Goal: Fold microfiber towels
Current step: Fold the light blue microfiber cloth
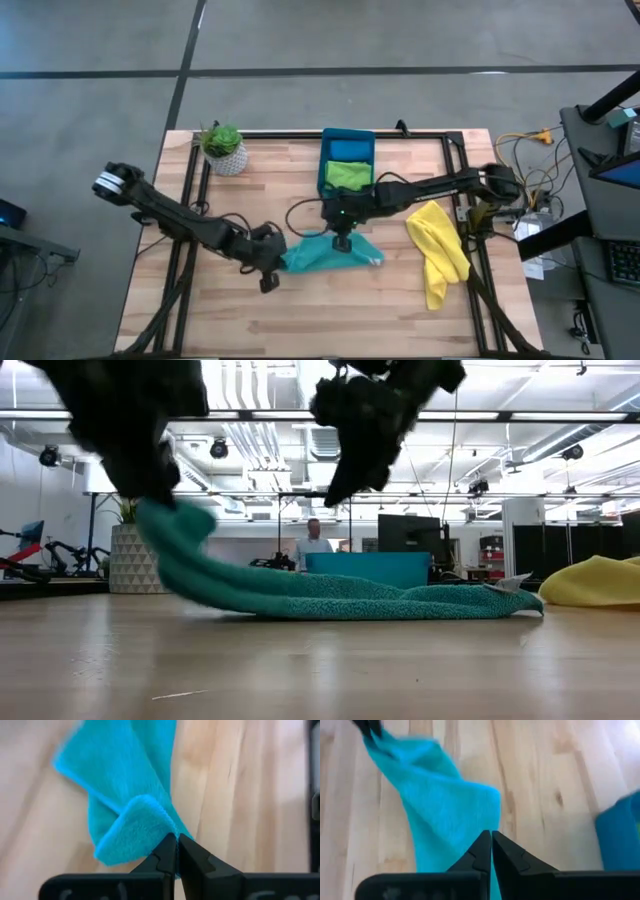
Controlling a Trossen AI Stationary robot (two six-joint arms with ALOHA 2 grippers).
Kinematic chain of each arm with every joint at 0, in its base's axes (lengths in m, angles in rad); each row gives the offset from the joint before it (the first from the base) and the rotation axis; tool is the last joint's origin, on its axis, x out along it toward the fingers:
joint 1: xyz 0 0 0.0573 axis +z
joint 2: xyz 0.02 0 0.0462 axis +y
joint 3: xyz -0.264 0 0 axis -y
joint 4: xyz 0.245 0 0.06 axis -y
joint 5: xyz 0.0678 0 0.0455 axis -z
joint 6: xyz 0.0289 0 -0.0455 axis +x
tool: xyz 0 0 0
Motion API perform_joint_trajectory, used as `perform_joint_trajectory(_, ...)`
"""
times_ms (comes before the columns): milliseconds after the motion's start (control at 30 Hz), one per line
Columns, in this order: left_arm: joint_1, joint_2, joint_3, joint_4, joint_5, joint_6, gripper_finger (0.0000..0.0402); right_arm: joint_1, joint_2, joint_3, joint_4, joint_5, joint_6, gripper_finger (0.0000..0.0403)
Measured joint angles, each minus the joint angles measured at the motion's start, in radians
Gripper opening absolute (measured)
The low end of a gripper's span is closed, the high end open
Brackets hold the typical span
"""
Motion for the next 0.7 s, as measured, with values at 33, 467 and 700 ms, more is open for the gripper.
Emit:
perform_joint_trajectory(33,0.001,-0.023,-0.001,0.004,-0.023,0.001,0.0000,0.000,-0.007,-0.020,0.005,-0.008,0.008,0.0009)
perform_joint_trajectory(467,0.007,-0.066,-0.015,0.003,-0.084,-0.047,0.0000,-0.025,0.104,-0.118,0.208,-0.034,0.119,0.0136)
perform_joint_trajectory(700,0.007,-0.053,-0.014,0.016,-0.084,-0.053,0.0000,-0.029,0.210,-0.070,0.186,-0.081,0.103,0.0145)
